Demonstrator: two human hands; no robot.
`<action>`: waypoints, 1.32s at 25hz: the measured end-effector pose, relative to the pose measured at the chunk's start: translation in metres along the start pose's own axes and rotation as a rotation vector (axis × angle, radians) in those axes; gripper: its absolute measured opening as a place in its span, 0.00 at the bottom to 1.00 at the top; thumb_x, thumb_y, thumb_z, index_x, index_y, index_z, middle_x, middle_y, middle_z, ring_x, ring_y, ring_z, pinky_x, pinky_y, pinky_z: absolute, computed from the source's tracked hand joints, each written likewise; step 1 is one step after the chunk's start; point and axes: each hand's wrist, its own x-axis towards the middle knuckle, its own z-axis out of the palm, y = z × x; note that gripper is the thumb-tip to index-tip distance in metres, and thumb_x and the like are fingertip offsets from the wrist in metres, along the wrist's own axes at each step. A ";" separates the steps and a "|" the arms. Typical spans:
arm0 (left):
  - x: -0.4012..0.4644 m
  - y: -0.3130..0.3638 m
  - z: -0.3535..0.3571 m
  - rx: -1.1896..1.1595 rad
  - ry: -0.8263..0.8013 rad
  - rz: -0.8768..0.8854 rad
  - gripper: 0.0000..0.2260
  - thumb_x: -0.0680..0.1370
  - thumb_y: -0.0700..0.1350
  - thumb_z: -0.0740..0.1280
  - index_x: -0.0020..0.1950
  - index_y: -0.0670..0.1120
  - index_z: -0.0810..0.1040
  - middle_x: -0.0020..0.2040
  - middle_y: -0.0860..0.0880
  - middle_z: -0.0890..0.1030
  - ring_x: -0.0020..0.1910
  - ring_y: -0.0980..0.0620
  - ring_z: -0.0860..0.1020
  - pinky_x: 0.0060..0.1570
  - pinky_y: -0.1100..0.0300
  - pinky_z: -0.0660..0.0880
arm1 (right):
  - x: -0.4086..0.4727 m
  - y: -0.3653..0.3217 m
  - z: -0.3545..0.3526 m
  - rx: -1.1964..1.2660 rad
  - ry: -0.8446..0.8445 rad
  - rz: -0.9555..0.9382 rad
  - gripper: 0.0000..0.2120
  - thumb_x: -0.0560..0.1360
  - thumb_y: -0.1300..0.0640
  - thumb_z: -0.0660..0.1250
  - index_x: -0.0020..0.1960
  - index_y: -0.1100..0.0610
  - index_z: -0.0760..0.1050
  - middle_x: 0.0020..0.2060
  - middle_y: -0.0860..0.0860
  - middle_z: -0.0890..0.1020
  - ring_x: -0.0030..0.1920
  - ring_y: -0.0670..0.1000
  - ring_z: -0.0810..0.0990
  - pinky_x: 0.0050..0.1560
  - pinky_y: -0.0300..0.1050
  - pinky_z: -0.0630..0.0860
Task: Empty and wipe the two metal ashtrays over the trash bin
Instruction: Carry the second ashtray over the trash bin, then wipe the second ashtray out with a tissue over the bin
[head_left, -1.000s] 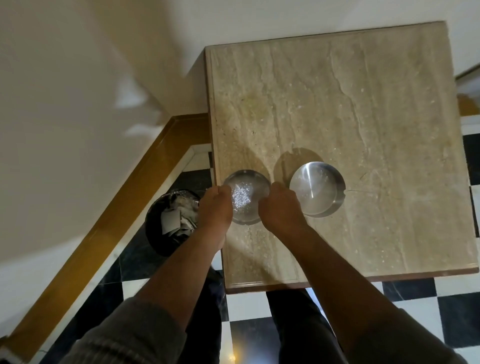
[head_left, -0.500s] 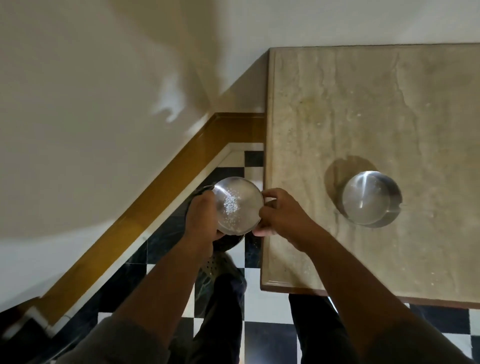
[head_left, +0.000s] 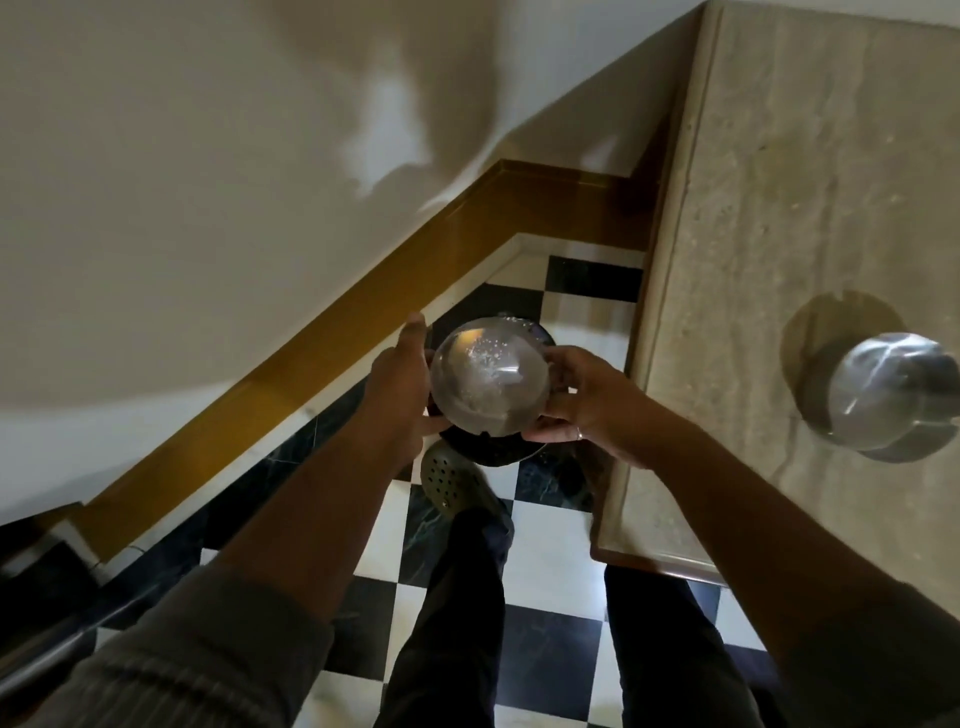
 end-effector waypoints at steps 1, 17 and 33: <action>0.006 0.000 -0.005 0.012 -0.081 -0.005 0.32 0.75 0.68 0.63 0.71 0.49 0.73 0.68 0.43 0.78 0.65 0.39 0.77 0.48 0.45 0.82 | 0.000 0.000 0.000 -0.030 0.002 -0.024 0.25 0.75 0.74 0.66 0.67 0.54 0.69 0.63 0.56 0.73 0.60 0.61 0.79 0.52 0.57 0.84; 0.085 -0.020 0.010 1.317 -0.328 0.712 0.62 0.56 0.64 0.80 0.81 0.48 0.51 0.76 0.46 0.65 0.73 0.44 0.65 0.70 0.45 0.68 | 0.033 0.041 -0.018 -1.462 0.050 -0.635 0.30 0.70 0.62 0.73 0.70 0.58 0.69 0.69 0.61 0.72 0.53 0.61 0.82 0.42 0.49 0.80; 0.103 -0.041 0.004 1.195 -0.142 1.225 0.61 0.61 0.64 0.79 0.79 0.33 0.53 0.77 0.34 0.64 0.74 0.37 0.65 0.69 0.39 0.70 | 0.034 0.045 0.002 -1.614 0.136 -0.817 0.58 0.67 0.23 0.59 0.77 0.67 0.54 0.78 0.65 0.56 0.79 0.63 0.53 0.77 0.62 0.56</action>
